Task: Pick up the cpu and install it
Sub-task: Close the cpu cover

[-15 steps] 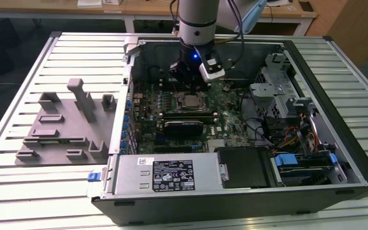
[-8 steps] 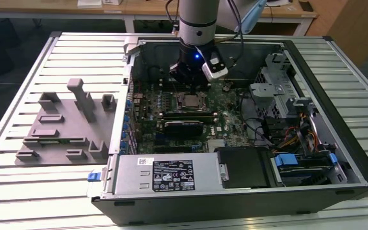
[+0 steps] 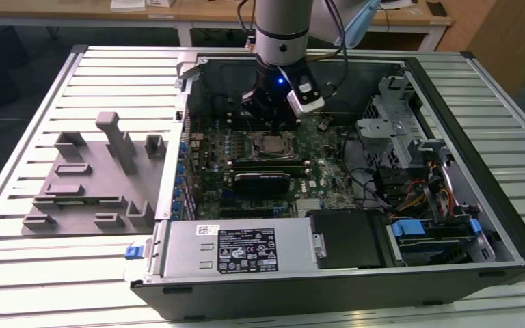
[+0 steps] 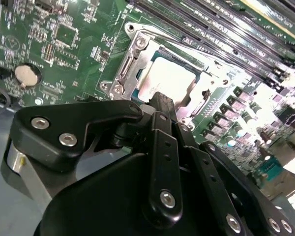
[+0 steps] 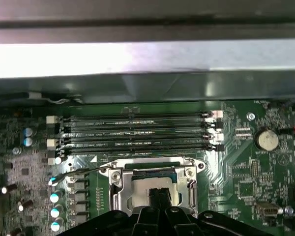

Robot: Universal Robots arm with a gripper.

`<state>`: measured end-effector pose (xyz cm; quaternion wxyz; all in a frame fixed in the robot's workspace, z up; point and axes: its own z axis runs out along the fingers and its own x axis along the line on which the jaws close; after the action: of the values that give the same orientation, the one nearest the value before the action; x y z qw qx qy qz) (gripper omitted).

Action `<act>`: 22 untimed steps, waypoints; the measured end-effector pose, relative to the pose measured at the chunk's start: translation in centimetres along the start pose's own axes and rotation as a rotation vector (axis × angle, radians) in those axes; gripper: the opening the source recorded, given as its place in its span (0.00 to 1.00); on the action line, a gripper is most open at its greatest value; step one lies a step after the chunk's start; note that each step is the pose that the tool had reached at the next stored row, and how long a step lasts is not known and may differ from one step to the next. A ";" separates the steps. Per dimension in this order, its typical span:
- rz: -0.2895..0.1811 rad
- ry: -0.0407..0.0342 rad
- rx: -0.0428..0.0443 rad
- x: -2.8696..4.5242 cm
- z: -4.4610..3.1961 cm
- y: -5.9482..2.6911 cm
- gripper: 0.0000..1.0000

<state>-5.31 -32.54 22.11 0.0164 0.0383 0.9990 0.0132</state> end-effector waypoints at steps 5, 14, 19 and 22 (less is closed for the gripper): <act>0.004 -0.0005 -0.0003 0.09 0.03 0.00 0.11; 0.009 -0.0004 0.0004 1.08 0.41 -0.10 0.11; 0.017 -0.0007 0.0008 1.54 0.87 -0.18 0.11; 0.022 -0.0008 0.0012 1.89 1.07 -0.22 0.11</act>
<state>-7.18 -32.58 20.98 0.0166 0.0495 0.9986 0.0128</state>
